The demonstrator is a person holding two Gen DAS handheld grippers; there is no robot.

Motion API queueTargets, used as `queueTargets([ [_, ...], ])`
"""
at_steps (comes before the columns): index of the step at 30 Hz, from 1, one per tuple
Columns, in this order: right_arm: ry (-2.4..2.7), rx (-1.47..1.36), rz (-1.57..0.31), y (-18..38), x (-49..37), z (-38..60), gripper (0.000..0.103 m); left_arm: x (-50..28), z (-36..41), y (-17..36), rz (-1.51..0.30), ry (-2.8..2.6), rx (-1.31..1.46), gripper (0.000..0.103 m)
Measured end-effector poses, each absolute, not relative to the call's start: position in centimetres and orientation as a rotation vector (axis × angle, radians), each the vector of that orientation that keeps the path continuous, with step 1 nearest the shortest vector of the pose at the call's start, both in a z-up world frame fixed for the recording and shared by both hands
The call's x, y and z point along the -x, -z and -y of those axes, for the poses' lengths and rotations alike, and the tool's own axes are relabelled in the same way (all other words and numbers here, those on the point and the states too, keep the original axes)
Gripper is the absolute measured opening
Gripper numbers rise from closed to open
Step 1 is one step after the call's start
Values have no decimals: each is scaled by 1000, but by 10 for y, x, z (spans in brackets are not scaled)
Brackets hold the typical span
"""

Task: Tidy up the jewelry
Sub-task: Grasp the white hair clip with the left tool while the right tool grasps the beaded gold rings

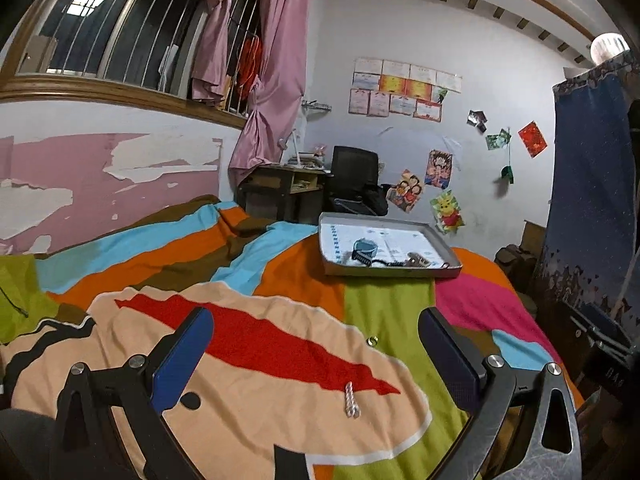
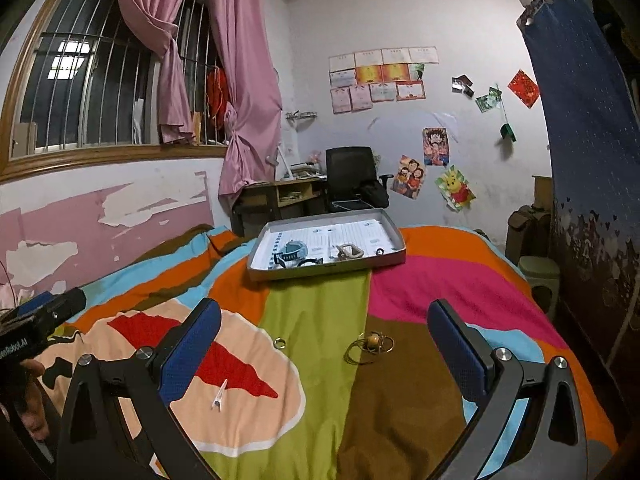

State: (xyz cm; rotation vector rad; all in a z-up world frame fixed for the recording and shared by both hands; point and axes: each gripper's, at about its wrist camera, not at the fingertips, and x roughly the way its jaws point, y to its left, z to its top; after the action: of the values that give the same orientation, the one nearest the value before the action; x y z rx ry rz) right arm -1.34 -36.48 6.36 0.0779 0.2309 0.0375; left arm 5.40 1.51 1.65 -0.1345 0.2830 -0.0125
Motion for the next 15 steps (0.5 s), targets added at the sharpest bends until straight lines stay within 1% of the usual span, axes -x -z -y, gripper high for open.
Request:
queueTargets([
  [3, -38, -78, -246, -63, 12, 363, 102, -54, -16, -12, -307, -4, 134, 103],
  [8, -39, -91, -327, -53, 2, 365, 102, -63, -12, -2, -389, -12, 116, 103],
  [15, -30, -156, -389, -41, -9, 379, 102, -75, -1, 12, -488, 9, 78, 103],
])
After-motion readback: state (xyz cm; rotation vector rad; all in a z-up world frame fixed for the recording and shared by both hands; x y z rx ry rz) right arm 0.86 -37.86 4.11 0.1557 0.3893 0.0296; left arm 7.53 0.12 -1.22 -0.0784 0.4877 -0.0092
